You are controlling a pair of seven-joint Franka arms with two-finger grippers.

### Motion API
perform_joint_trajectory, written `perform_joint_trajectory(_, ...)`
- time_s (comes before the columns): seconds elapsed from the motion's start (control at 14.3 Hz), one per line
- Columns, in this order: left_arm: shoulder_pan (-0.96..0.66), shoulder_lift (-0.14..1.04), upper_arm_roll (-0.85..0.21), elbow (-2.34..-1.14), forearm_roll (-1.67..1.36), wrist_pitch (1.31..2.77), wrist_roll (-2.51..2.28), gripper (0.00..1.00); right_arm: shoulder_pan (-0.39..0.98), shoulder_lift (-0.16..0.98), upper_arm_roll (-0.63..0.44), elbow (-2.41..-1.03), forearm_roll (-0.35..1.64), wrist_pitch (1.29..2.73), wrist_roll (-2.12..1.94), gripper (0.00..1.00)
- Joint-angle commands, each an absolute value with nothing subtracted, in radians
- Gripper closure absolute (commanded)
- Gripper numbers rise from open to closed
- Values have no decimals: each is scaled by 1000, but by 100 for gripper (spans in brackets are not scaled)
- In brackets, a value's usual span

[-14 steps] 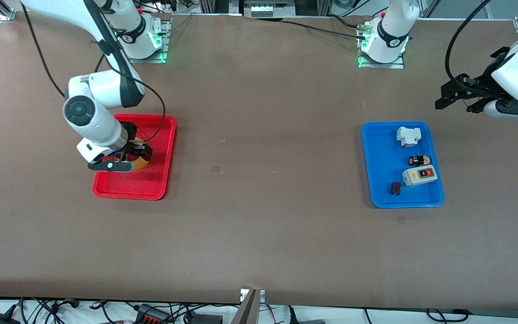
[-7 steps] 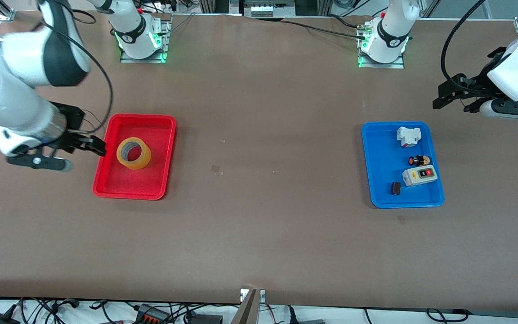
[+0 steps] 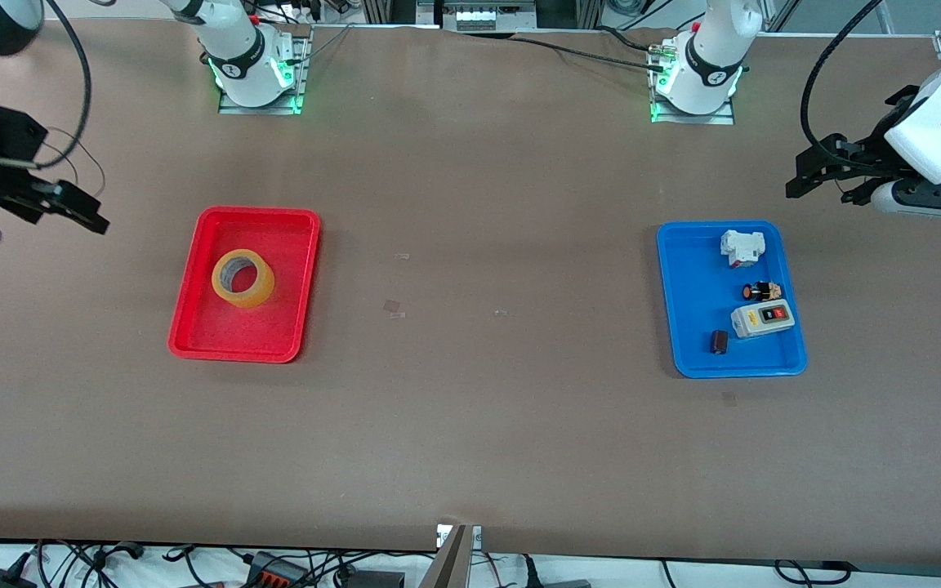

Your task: Place and move tape with both arms

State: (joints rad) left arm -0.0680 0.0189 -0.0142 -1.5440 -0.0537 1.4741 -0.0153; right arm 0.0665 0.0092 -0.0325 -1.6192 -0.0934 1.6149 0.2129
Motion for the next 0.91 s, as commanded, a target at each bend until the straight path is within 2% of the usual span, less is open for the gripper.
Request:
perform_joint_trajectory(0.0, -69, 0, -17, -1560, -32, 1465, 2, 0, 57, -77, -50, -1689, -77, 1606, 190, 2)
perform_joint_trajectory(0.21, -60, 0, -17, -1560, -32, 1466, 2, 0, 57, -80, -83, -1674, -74, 1585, 186, 2)
perform_joint_trajectory(0.49, -60, -2, -17, -1560, 14, 1456, 3, 0, 54, -28, -94, -1605, -40, 1578, 160, 2)
perform_joint_trajectory(0.84, -58, -2, -15, -1560, 14, 1453, 5, 0, 58, -18, -92, -1606, -38, 1575, 97, 2)
